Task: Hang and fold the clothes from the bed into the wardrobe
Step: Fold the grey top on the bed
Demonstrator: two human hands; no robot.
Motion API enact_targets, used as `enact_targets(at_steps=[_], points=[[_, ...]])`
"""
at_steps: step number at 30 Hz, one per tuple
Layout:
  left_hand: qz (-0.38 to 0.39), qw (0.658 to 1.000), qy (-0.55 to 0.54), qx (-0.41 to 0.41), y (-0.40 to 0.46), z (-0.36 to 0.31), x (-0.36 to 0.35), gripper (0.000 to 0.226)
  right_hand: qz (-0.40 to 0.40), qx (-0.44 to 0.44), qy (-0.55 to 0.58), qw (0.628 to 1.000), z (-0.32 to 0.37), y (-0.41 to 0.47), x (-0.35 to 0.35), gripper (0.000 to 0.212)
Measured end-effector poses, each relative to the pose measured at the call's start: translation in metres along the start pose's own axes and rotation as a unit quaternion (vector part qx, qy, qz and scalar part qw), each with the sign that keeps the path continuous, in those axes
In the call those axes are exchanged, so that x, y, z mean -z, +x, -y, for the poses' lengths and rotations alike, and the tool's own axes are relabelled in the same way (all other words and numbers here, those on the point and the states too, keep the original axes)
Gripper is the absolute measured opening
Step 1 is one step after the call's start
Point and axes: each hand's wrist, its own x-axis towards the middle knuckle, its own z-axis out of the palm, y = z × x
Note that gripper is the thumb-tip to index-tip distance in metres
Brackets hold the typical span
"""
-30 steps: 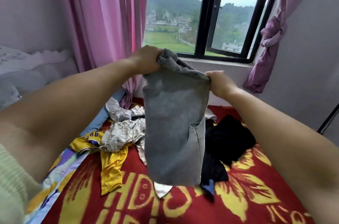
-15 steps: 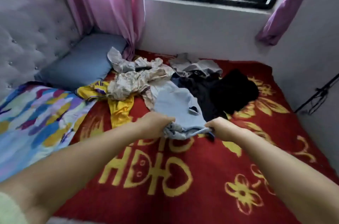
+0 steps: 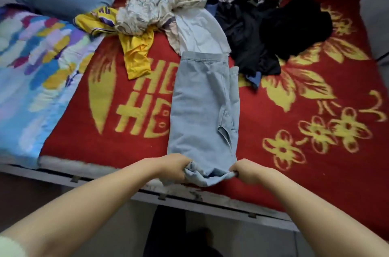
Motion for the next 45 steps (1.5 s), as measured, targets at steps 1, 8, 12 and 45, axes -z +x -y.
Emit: enact_targets(at_steps=[1, 8, 12, 45], points=[[0.030, 0.999, -0.032, 0.015, 0.006, 0.003, 0.009, 0.026, 0.013, -0.001, 0.002, 1.000, -0.003, 0.006, 0.006, 0.020], [-0.031, 0.996, -0.034, 0.081, 0.086, 0.054, 0.120, 0.017, -0.115, -0.071, 0.130, 0.982, -0.048, 0.076, 0.079, 0.025], [-0.185, 0.977, 0.016, 0.106, 0.152, 0.087, 0.158, 0.033, -0.188, -0.157, 0.207, 0.947, -0.069, 0.127, 0.102, 0.019], [-0.143, 0.944, 0.296, 0.031, 0.147, 0.133, -0.021, 0.092, -0.193, -0.049, -0.127, 0.972, -0.052, 0.137, -0.028, 0.095]])
